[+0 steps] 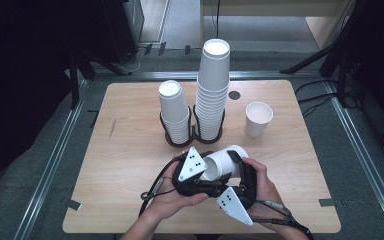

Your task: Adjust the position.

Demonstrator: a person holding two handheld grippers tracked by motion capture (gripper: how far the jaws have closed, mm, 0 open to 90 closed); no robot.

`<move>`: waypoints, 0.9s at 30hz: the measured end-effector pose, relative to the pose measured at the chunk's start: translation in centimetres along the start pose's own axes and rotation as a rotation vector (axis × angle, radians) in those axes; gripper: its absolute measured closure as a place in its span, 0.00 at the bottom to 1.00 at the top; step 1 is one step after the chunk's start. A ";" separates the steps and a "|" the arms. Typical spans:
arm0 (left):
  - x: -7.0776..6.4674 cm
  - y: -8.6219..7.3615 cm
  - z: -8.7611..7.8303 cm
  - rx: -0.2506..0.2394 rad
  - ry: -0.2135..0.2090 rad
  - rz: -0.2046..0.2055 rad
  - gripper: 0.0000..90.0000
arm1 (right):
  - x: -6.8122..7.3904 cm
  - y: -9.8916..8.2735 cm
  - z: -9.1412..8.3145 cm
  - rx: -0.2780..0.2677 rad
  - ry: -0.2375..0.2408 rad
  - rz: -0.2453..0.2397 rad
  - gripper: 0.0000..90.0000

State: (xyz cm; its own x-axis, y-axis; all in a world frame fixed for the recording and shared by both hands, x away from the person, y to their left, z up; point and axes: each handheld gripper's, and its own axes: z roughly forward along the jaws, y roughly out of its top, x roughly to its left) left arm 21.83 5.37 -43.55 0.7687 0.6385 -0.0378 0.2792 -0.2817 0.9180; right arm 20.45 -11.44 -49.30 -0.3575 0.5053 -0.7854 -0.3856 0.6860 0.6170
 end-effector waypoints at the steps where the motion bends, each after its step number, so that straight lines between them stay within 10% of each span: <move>1: 0.0 0.0 0.0 0.002 0.000 0.000 0.25 | -0.1 0.0 0.0 -0.003 0.004 -0.001 0.18; 8: 0.6 -0.2 0.0 -0.003 0.011 -0.016 0.25 | 0.0 -0.3 0.1 0.016 0.041 0.028 0.09; 18: 2.6 -0.5 -1.0 -0.138 0.077 -0.090 0.25 | -0.8 0.0 -0.3 -0.007 0.039 0.070 0.05; 27: 3.2 -0.8 -1.4 -0.270 0.121 -0.083 0.25 | -1.7 0.0 -0.4 0.003 0.001 0.242 0.05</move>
State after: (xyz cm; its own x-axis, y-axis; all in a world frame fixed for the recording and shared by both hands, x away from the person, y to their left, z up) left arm 23.20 8.64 -43.85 0.6709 0.7367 -0.0849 0.1626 -0.0344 0.9861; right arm 20.73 -12.53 -47.96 -0.4397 0.6547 -0.6148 -0.2858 0.5469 0.7869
